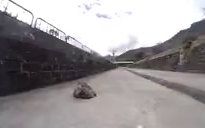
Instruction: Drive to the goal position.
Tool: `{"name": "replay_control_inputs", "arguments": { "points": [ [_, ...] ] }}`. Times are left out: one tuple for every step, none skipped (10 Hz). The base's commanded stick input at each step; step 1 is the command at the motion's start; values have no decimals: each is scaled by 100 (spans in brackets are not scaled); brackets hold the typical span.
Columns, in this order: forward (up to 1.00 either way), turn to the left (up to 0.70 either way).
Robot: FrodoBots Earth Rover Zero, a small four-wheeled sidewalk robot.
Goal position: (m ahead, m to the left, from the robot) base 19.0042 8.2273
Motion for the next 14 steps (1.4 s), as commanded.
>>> {"name": "replay_control_inputs", "arguments": {
  "points": [
    [100, 0],
    [100, 0],
    [100, 0],
    [100, 0],
    [100, 0],
    [100, 0],
    [100, 0],
    [100, 0],
    [100, 0],
    [100, 0],
    [100, -15],
    [100, -30],
    [100, -40],
    [100, -40]
  ]
}}
